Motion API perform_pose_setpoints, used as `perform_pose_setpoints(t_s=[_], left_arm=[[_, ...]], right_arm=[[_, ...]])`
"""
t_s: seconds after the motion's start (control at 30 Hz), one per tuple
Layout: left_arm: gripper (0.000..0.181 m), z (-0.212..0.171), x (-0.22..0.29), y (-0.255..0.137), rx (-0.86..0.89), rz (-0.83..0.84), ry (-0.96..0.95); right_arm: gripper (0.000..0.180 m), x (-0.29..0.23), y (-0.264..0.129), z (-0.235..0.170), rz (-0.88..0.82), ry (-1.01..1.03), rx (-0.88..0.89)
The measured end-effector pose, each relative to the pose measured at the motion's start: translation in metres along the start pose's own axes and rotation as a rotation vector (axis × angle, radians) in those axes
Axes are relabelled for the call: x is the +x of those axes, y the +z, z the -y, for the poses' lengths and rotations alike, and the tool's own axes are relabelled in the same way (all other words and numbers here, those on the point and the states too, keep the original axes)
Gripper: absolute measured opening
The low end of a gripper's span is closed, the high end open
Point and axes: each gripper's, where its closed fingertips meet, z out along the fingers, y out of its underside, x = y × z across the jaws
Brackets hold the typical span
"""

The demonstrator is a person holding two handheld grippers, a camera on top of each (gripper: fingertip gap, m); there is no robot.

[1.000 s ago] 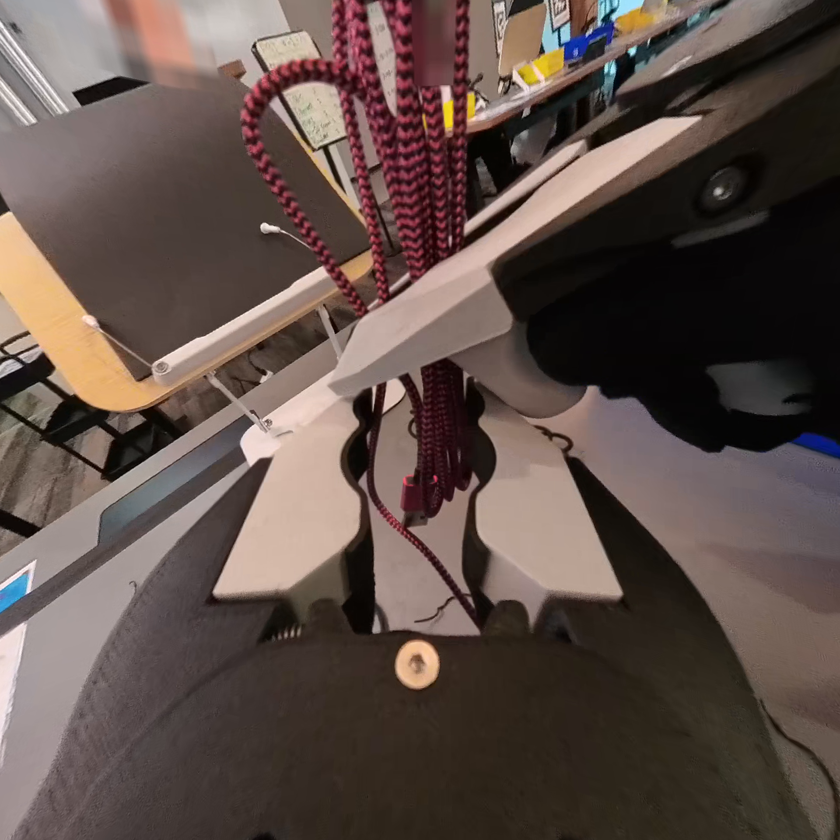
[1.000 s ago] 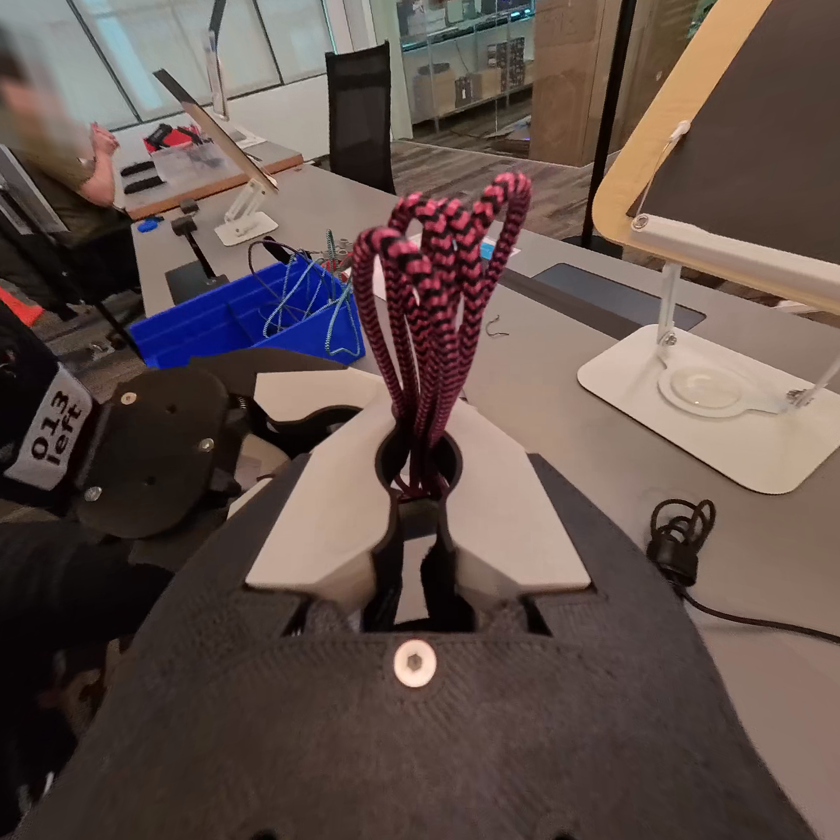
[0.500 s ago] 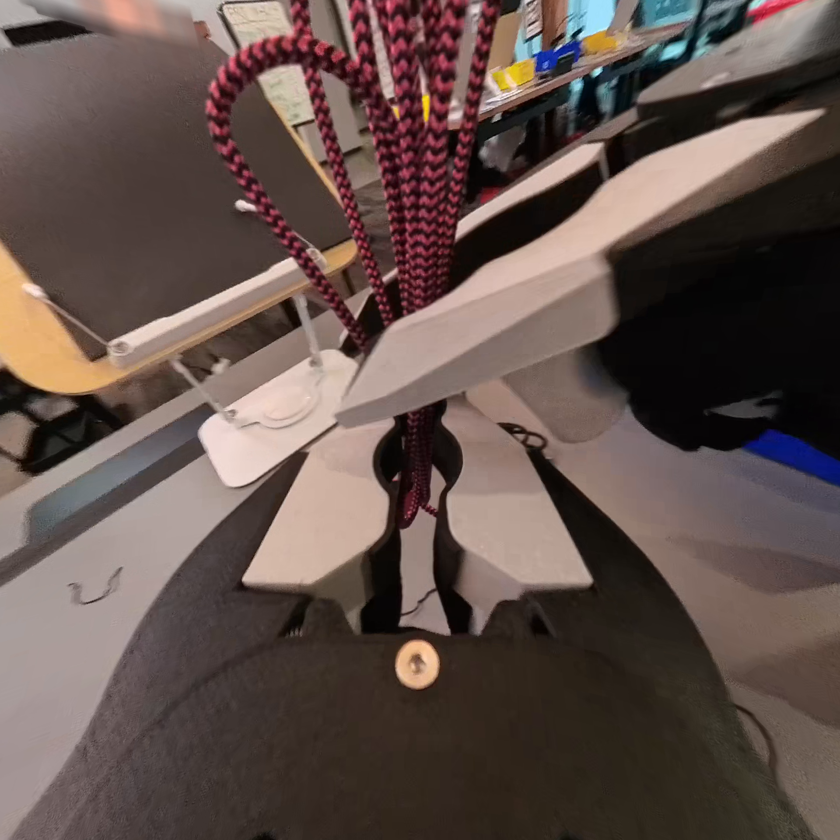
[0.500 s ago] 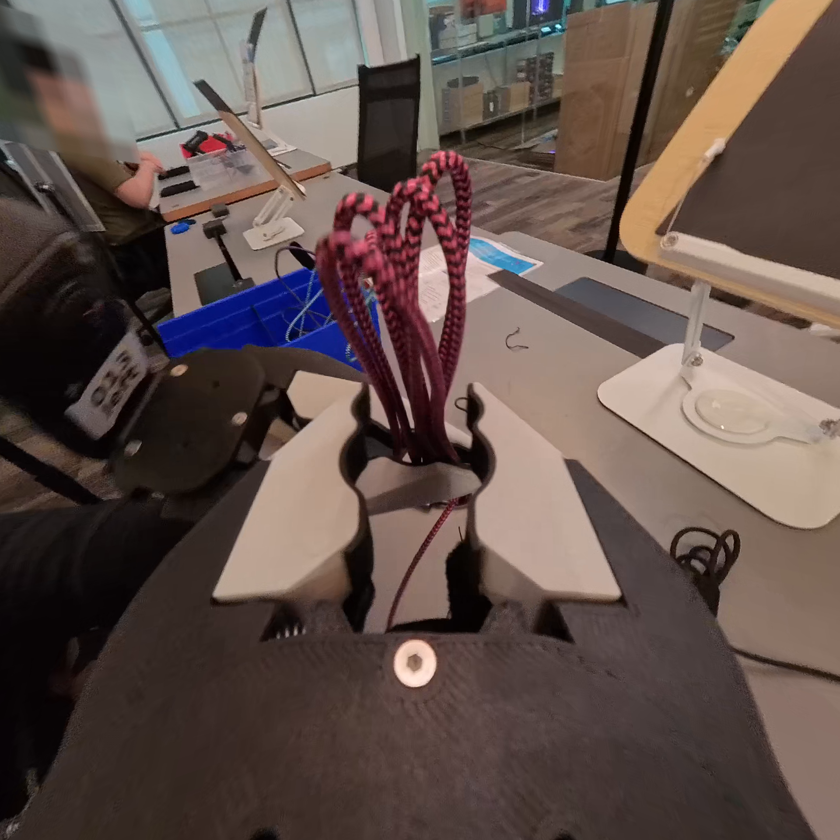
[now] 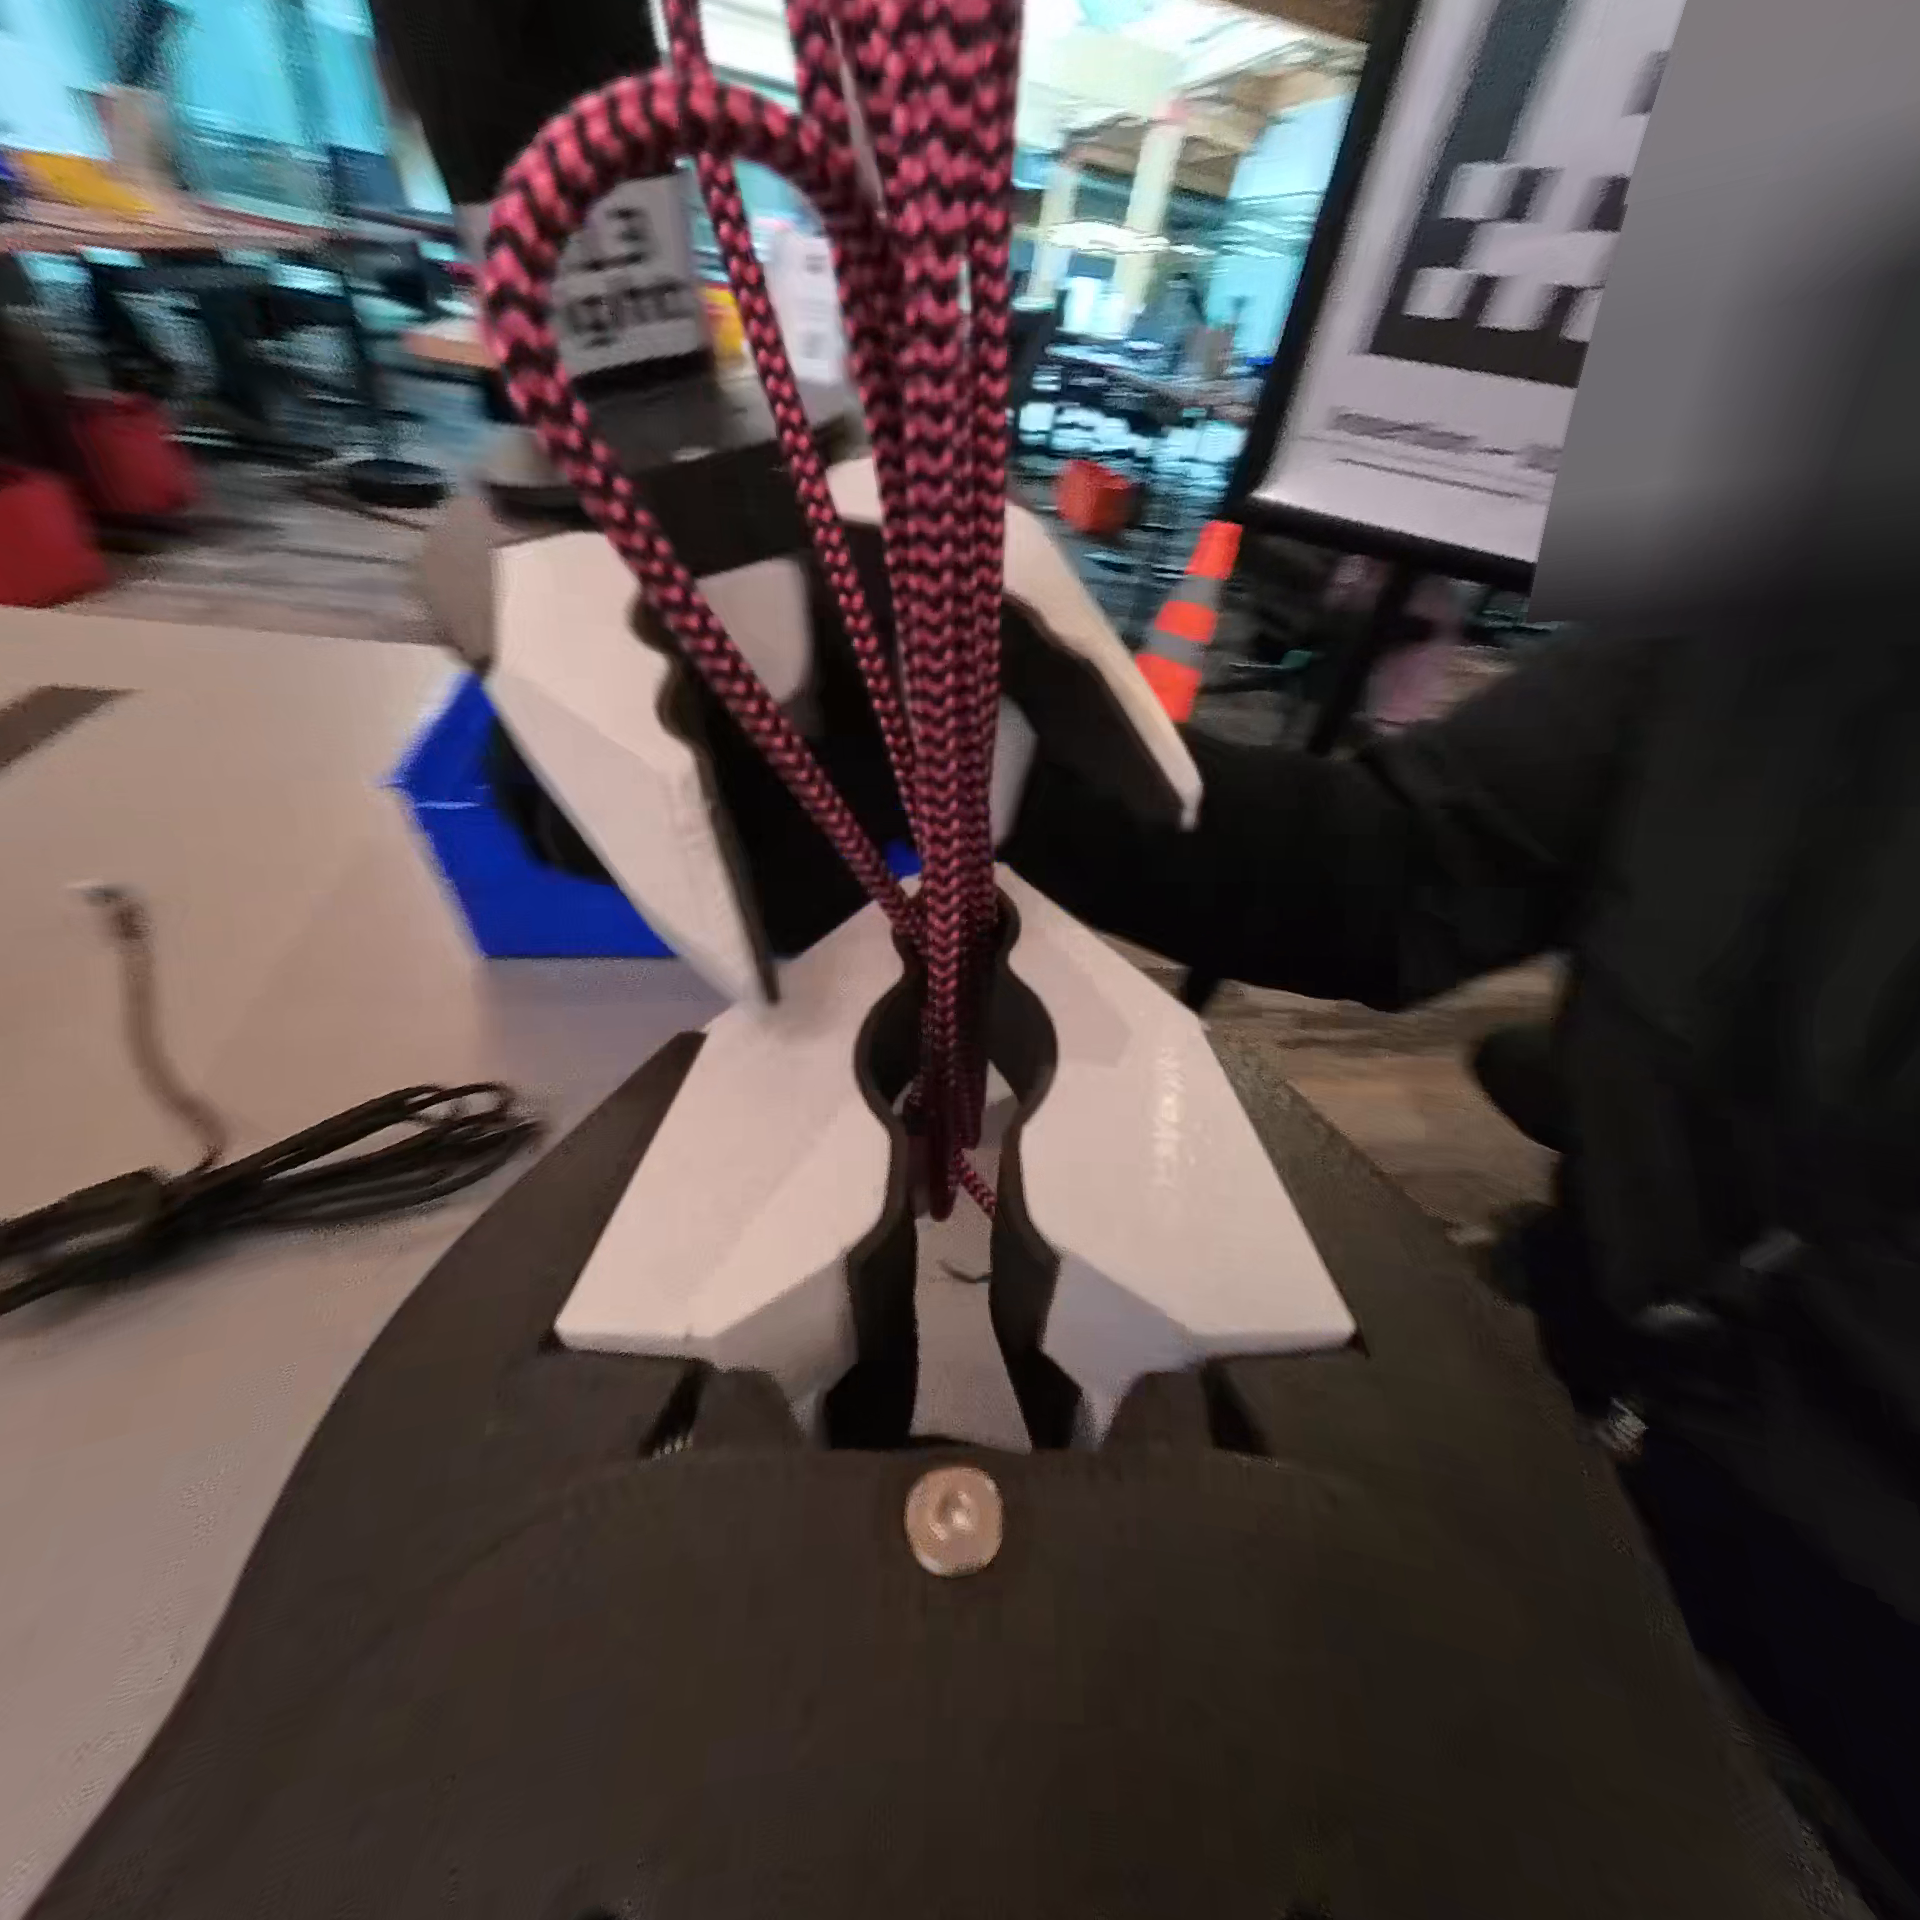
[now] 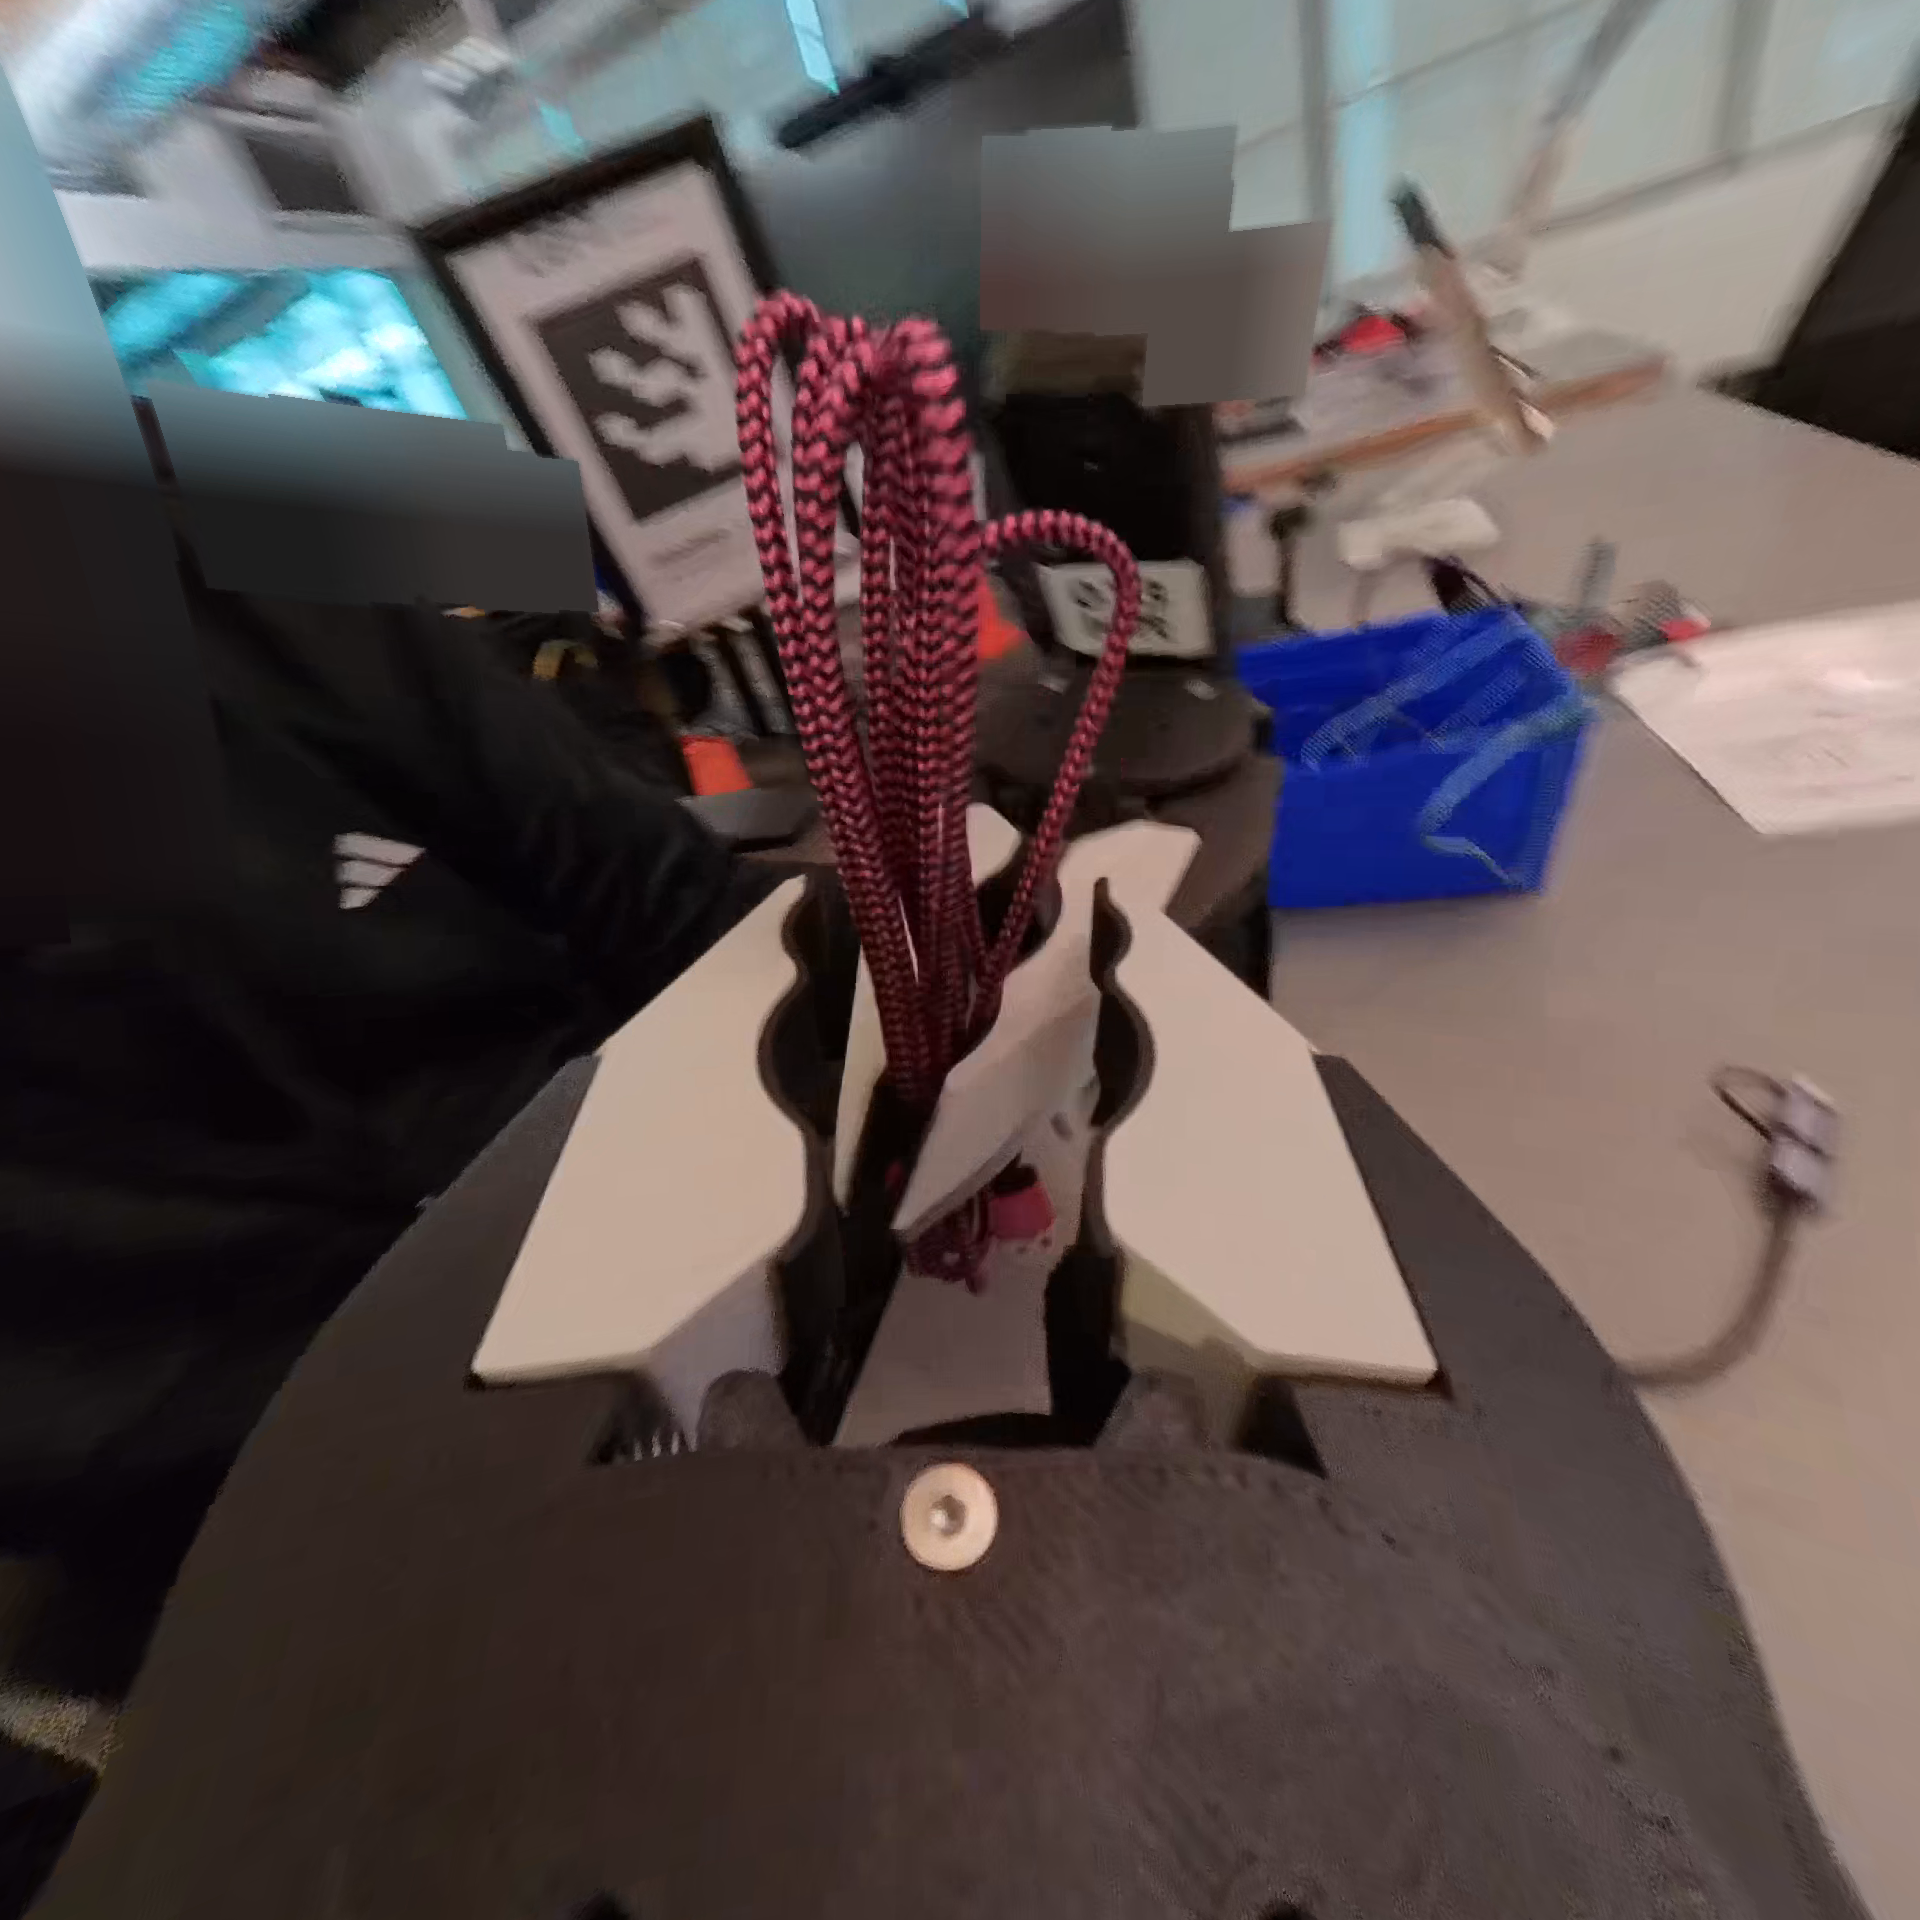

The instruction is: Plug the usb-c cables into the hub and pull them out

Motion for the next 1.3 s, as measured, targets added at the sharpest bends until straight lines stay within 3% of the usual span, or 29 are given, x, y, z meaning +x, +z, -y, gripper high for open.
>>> perform_pose_setpoints(t_s=[0.1, 0.23, 0.3, 0.43, 0.53, 0.7, 0.77, 0.97, 1.03, 1.3], left_arm=[[0.003, -0.001, 0.025, 0.001, 0.017, -0.157, -0.005], [0.004, -0.01, 0.05, 0.003, -0.009, -0.318, -0.02], [0.003, -0.012, 0.059, 0.003, -0.007, -0.385, -0.032], [0.003, -0.015, 0.073, 0.001, 0.004, -0.482, -0.041], [0.003, -0.014, 0.065, -0.002, 0.018, -0.447, -0.059], [0.015, -0.008, 0.019, -0.008, 0.053, -0.157, -0.077], [0.04, -0.002, -0.005, -0.013, 0.071, 0.029, -0.057], [0.045, 0.003, -0.04, -0.028, -0.04, 0.388, 0.057], [0.044, -0.001, -0.061, -0.033, -0.12, 0.594, 0.114], [0.044, -0.013, -0.089, -0.034, -0.162, 0.926, 0.185]], right_arm=[[0.037, -0.024, 0.001, 0.0, 0.21, -0.015, 0.085], [0.034, -0.041, 0.013, -0.011, 0.331, -0.033, 0.061], [0.023, -0.052, 0.016, -0.015, 0.381, -0.062, 0.043], [0.009, -0.061, 0.022, -0.02, 0.398, -0.143, 0.028], [0.008, -0.053, 0.022, -0.019, 0.32, -0.161, 0.033], [0.003, -0.014, 0.01, -0.009, 0.046, -0.126, 0.056], [0.003, 0.005, 0.002, -0.003, -0.086, -0.098, 0.07], [0.003, 0.04, -0.018, 0.007, -0.324, -0.025, 0.109], [0.003, 0.048, -0.019, 0.006, -0.377, 0.0, 0.108], [0.004, 0.071, -0.016, 0.002, -0.682, -0.027, 0.056]])
